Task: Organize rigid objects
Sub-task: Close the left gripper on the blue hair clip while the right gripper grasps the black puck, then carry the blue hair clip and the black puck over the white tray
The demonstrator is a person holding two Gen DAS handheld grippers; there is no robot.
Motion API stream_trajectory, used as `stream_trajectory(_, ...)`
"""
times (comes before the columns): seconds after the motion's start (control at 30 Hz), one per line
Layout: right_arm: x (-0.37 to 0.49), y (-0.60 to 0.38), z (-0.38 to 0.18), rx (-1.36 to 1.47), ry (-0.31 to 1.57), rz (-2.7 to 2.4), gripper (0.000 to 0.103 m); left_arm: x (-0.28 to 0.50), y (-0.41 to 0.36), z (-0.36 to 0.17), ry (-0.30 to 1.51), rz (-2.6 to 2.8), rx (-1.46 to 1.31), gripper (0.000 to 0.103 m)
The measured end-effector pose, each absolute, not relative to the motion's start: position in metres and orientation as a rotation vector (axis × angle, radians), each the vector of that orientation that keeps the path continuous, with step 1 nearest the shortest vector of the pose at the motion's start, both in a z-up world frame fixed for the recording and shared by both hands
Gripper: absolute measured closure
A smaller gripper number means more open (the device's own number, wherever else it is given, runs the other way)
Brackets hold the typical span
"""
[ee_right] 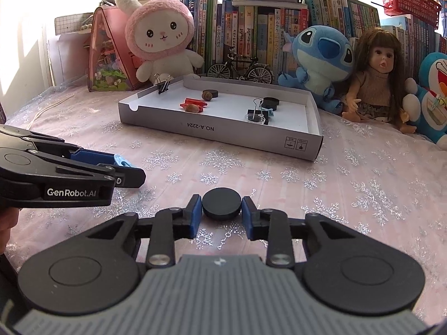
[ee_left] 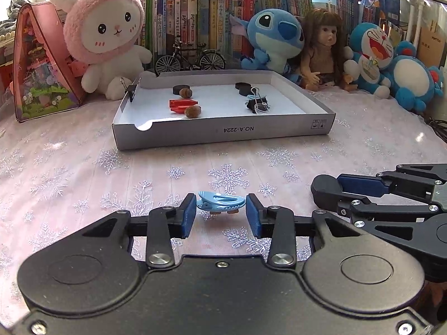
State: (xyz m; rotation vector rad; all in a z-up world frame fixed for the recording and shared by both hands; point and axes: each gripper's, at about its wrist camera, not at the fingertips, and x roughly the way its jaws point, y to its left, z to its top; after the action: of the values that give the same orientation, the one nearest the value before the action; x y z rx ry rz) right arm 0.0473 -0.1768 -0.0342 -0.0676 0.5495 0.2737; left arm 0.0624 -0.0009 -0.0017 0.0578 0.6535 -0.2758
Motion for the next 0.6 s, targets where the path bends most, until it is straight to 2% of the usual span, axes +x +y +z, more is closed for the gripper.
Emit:
stream_trajectory(0.33,0.086,-0.188,0.009,-0.018,0.546,0.237,0.067,0.107,0.003,0.043,0.610,-0.268,-0.005,0.066)
stream_trajectory(0.6,0.148,-0.187,0.031,-0.007,0.673,0.231,0.067,0.168,0.000,0.058,0.670,-0.264,-0.070,0.066)
